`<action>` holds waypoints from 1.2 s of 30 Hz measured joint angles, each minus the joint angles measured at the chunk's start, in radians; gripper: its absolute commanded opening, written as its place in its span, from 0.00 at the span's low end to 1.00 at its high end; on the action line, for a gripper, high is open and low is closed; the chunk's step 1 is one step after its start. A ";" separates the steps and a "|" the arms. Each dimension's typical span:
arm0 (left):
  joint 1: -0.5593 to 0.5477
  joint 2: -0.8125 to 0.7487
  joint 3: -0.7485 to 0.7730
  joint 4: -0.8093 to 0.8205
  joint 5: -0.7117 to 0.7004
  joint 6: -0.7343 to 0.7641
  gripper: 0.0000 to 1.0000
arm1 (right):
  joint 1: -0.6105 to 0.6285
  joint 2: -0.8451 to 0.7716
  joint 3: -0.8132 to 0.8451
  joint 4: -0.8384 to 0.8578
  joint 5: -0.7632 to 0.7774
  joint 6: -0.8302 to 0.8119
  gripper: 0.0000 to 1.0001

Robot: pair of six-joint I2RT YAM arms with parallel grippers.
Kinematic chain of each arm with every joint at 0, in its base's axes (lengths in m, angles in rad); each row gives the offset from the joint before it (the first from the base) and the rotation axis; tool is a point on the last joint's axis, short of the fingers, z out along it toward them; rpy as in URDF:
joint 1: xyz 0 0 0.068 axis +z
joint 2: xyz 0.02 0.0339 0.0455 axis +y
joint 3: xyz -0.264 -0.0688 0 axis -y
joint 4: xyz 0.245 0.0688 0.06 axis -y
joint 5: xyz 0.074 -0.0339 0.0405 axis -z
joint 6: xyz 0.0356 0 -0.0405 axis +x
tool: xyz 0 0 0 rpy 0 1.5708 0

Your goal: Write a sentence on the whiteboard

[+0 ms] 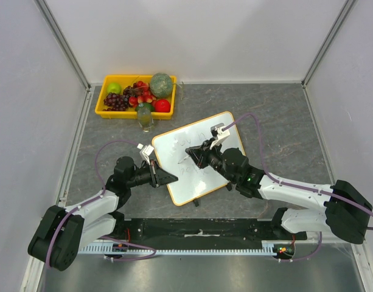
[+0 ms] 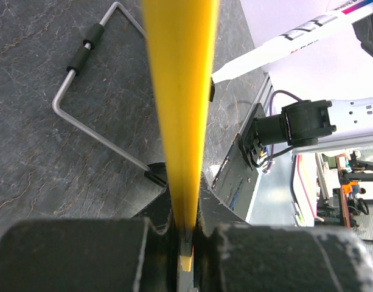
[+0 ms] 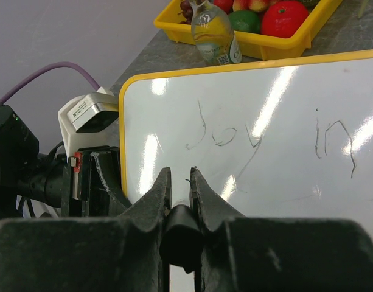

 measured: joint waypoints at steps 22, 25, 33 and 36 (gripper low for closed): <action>0.002 0.001 0.000 -0.003 -0.001 0.000 0.02 | 0.002 -0.042 -0.078 0.008 -0.034 0.016 0.00; 0.002 0.001 0.000 -0.003 -0.001 0.000 0.02 | 0.006 -0.048 -0.089 0.008 -0.041 0.019 0.00; 0.002 0.003 0.000 -0.003 -0.001 0.000 0.02 | 0.028 -0.056 -0.118 0.008 -0.056 0.027 0.00; 0.002 0.003 0.000 -0.003 -0.001 0.000 0.02 | 0.029 -0.057 -0.118 0.008 -0.054 0.027 0.00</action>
